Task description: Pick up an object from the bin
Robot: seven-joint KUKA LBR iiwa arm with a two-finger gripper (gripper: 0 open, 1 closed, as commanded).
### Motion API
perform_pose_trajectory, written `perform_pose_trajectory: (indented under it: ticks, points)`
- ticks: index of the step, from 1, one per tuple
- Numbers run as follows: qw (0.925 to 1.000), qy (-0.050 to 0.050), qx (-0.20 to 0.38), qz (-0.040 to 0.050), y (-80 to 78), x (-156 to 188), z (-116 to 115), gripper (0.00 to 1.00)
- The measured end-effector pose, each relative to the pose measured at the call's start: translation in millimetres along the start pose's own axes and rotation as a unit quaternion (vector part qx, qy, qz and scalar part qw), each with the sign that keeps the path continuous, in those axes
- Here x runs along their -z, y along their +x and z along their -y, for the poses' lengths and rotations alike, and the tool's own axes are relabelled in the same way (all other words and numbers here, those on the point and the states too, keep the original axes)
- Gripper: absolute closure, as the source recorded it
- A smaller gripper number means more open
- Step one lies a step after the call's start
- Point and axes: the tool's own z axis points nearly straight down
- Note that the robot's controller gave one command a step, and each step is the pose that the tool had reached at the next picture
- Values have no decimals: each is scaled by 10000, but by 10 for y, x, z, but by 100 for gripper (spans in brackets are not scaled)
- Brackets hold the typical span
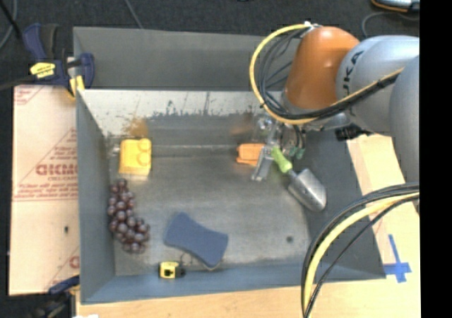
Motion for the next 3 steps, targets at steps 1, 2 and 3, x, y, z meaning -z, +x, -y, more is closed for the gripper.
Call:
perform_pose_trajectory:
  ticks: [1,2,3]
  points:
    - [9999,6,-103,-60,-50,-537,94,0]
    - [9906,-1,-1366,14,-46,-509,82,100]
    - [9907,0,-1364,14,-46,-509,82,100]
